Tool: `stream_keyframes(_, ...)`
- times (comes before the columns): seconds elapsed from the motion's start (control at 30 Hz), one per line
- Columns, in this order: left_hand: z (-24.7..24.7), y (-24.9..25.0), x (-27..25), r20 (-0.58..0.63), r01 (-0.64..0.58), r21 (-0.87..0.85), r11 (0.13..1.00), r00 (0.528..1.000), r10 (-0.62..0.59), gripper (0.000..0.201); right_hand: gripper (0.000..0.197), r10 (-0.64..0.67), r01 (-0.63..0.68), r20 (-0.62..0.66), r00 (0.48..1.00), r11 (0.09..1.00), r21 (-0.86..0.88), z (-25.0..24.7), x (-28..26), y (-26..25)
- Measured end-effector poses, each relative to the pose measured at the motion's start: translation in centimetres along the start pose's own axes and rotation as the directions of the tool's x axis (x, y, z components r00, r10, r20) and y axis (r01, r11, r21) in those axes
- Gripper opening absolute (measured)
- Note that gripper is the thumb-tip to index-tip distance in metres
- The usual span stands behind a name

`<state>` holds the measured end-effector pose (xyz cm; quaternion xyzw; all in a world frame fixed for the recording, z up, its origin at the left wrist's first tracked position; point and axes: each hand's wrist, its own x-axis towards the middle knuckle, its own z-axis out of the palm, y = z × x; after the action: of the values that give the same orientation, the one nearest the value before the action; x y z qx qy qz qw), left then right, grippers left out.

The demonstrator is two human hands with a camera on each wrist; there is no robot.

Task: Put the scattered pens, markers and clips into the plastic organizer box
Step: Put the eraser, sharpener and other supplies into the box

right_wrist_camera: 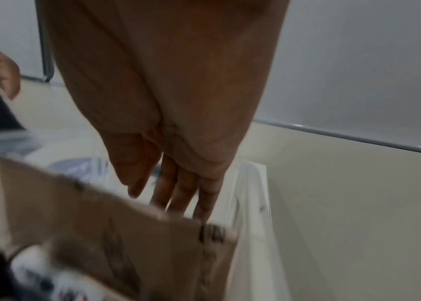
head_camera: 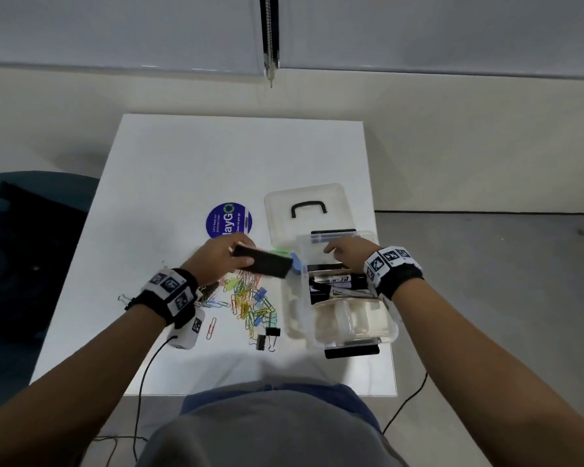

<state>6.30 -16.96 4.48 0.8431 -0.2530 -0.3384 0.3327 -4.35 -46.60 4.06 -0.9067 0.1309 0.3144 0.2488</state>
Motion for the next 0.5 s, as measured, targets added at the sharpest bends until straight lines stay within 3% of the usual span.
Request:
stream_keyframes(0.1, -1.6, 2.5, 0.3, -0.159, -0.048, -0.115, 0.992, 0.987, 0.029, 0.019, 0.029, -0.126, 0.161, -0.142, 0.982, 0.949, 0.273, -1.3, -1.1, -0.9)
stream_keyframes(0.2, -0.6, 5.4, 1.8, -0.210, -0.127, -0.145, 0.981, 0.973, 0.095, 0.019, 0.044, -0.181, 0.286, -0.245, 0.953, 0.803, 0.523, -2.6, -2.4, -2.0)
stream_keyframes(0.33, 2.1, 8.1, 3.8, -0.211, -0.197, -0.176, 0.964, 0.965, 0.158, 0.021, 0.039, -0.121, 0.317, -0.423, 0.898, 0.844, 0.432, -4.2, -3.9, -0.6)
stream_keyframes(0.5, 6.3, 9.0, 5.3, -0.150, -0.244, -0.101, 0.965, 0.962, 0.227, 0.023, 0.018, -0.222, 0.263, -0.347, 0.911, 0.962, 0.077, -3.7, -4.5, 0.9)
